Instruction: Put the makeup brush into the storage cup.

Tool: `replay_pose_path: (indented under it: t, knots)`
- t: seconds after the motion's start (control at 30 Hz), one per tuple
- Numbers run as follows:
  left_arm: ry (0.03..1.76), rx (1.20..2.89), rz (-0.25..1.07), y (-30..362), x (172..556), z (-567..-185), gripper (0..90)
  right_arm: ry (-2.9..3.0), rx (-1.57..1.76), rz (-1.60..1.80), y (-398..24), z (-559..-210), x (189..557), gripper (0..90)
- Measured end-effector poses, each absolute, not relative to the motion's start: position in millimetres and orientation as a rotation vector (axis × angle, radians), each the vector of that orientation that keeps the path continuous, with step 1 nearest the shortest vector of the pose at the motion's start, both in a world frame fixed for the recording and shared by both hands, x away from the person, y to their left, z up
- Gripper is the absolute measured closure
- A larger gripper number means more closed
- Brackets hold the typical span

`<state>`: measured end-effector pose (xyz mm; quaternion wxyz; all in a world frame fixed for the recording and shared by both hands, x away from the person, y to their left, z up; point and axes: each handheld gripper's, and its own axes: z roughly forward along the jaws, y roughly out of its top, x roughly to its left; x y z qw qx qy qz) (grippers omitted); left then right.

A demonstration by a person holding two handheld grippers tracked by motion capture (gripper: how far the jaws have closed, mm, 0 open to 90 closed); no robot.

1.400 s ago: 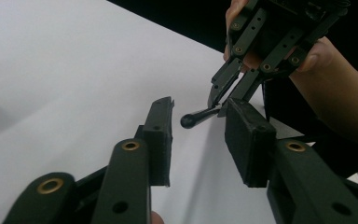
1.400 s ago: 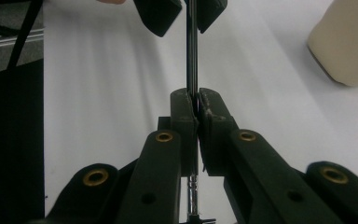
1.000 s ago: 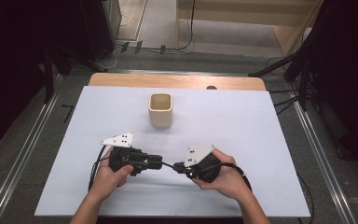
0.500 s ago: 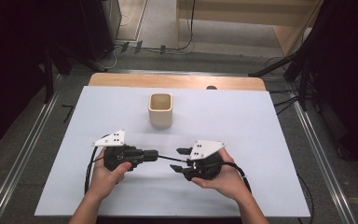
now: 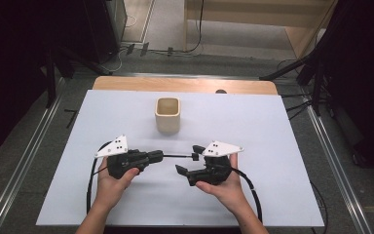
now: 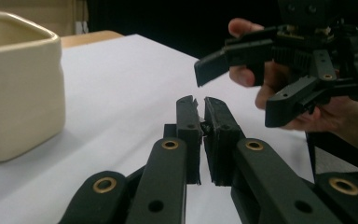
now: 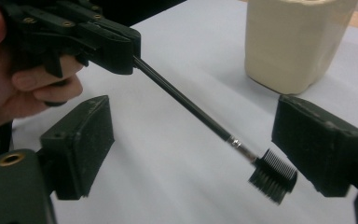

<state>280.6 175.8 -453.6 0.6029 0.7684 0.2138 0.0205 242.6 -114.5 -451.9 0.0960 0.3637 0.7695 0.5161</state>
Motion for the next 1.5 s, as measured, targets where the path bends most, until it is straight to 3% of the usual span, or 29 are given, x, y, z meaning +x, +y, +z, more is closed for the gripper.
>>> replay_pose_path:
  t: [0.23,0.47,0.93,1.5]
  knots:
    - [0.513,1.734,0.109,177,277,-452,86.0,2.180,1.269,1.612,-108,-461,241,3.8]
    - [0.514,1.695,0.155,175,273,-451,86.0,2.062,1.423,1.701,-103,-463,235,2.7]
    - [0.509,1.640,0.200,166,265,-453,86.0,1.853,1.738,1.990,-109,-471,232,13.7]
    - [0.471,1.616,0.209,153,257,-457,85.9,1.707,1.901,2.105,-117,-477,235,18.8]
